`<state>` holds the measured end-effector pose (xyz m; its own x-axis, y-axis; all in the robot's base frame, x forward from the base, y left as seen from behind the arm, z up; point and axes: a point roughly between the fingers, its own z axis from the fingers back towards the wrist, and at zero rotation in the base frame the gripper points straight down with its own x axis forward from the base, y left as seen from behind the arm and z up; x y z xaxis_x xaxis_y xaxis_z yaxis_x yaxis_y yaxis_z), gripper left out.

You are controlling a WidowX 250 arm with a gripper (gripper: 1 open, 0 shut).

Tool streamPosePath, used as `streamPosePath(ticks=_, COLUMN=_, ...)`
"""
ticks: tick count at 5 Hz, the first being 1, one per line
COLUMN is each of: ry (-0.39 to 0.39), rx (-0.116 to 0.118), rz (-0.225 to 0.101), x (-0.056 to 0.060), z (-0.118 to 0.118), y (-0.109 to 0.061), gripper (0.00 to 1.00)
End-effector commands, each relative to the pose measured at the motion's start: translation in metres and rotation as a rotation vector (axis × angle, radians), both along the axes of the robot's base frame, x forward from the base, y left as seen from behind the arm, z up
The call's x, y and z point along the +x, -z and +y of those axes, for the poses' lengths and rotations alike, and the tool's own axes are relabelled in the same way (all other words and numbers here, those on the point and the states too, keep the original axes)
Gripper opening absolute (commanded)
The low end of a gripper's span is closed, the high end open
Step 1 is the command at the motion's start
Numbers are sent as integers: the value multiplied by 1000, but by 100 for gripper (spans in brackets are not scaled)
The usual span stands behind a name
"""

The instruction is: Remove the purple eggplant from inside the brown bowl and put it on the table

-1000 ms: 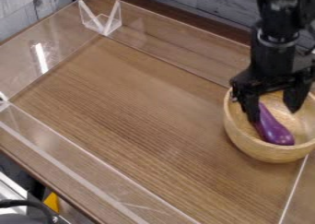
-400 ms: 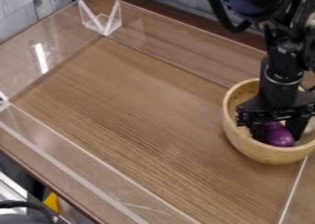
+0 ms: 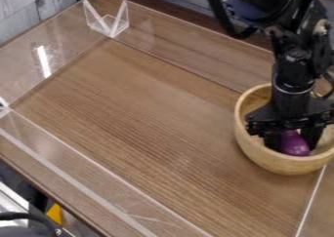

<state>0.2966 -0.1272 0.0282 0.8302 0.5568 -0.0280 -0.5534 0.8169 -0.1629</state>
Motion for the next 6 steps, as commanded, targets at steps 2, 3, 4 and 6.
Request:
streamPosePath(ticks=2, ry=65, rx=2, rz=-4, x=-24, z=4, y=-4, gripper=0)
streamPosePath(ticks=3, ry=41, rx=14, rz=10, x=-25, z=12, y=-11, gripper=0)
streamPosePath(ticks=4, ry=19, rx=25, rz=25, x=-25, z=19, y=-19, gripper=0)
streamPosePath(ticks=6, ry=41, rx=40, rz=45, x=-30, z=12, y=-43, gripper=0)
